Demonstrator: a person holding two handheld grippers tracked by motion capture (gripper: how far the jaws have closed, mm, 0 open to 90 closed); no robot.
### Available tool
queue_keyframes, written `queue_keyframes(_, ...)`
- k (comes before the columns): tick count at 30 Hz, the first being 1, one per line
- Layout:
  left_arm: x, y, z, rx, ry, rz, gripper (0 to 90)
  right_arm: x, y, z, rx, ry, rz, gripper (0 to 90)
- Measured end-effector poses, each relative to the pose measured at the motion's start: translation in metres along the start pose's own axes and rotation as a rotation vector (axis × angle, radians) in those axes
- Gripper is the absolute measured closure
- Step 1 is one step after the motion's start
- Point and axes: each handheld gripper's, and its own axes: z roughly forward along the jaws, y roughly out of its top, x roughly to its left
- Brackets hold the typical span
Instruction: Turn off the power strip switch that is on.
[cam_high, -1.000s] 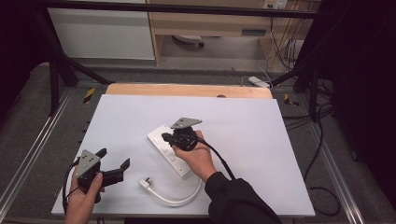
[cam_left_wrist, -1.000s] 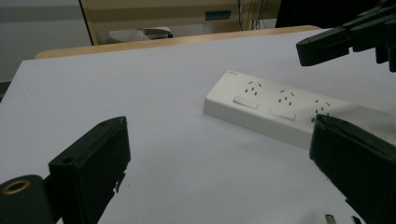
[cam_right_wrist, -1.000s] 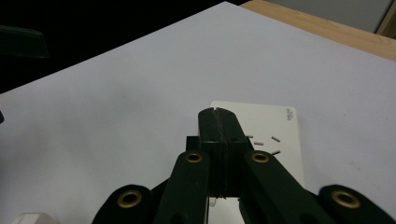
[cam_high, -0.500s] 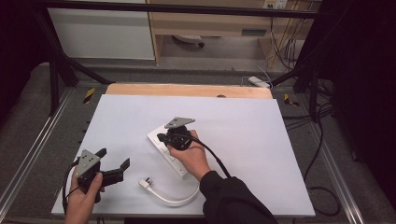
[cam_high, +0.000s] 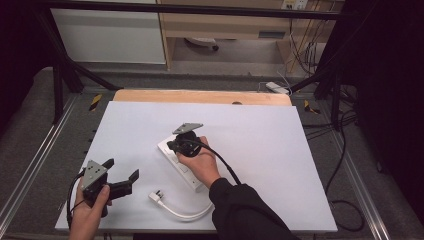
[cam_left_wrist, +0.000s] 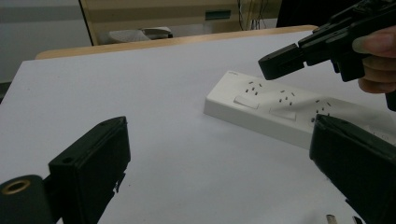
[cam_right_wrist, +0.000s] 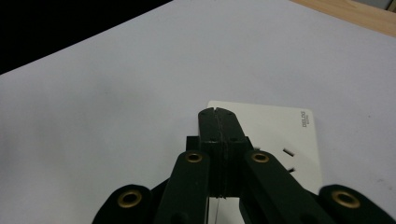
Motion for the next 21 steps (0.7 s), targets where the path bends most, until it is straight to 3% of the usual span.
queue_keyframes(21,0.000,0.000,0.000,0.002,-0.002,0.007,5.0,-0.004,0.004,0.025,0.039,0.002,0.013,90.0)
